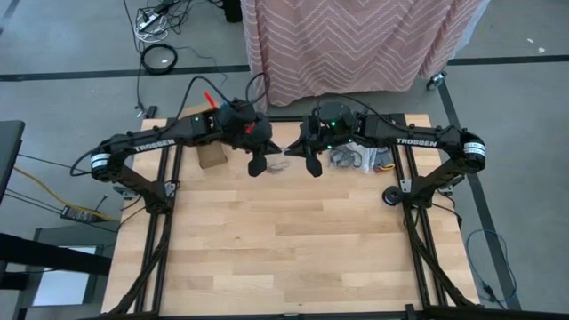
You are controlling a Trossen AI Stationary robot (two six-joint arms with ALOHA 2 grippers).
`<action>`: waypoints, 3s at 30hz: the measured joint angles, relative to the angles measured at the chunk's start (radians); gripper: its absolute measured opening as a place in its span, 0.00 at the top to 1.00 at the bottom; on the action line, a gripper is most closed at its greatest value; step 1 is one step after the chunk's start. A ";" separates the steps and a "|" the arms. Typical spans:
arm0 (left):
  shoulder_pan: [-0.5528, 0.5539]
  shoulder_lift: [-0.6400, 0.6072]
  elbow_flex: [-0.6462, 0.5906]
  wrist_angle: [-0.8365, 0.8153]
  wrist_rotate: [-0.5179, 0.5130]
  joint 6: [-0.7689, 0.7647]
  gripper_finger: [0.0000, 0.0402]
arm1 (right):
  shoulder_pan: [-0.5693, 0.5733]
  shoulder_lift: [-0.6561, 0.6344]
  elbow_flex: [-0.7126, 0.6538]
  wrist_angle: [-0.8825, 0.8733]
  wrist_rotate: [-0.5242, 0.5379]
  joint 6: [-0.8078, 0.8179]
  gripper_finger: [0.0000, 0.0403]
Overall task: Sort rubber bands
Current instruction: Close the transparent zip bag
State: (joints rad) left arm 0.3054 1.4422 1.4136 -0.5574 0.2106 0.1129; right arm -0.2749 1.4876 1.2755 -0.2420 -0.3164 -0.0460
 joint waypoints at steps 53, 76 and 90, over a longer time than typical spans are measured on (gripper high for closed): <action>0.003 -0.002 0.366 -0.467 -0.199 0.064 0.70 | -0.184 -0.328 -0.535 -0.149 0.196 0.748 0.98; 0.002 0.038 0.363 -0.484 -0.202 0.084 0.70 | -0.109 -0.647 -0.831 -0.233 0.497 1.328 0.84; 0.073 -0.016 0.335 -0.395 -0.049 0.081 0.70 | 0.008 -0.812 -0.832 0.073 0.848 1.114 0.68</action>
State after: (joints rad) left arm 0.3788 1.4260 1.7486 -0.9520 0.1621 0.1937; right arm -0.2670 0.6754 0.4438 -0.1694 0.5319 1.0684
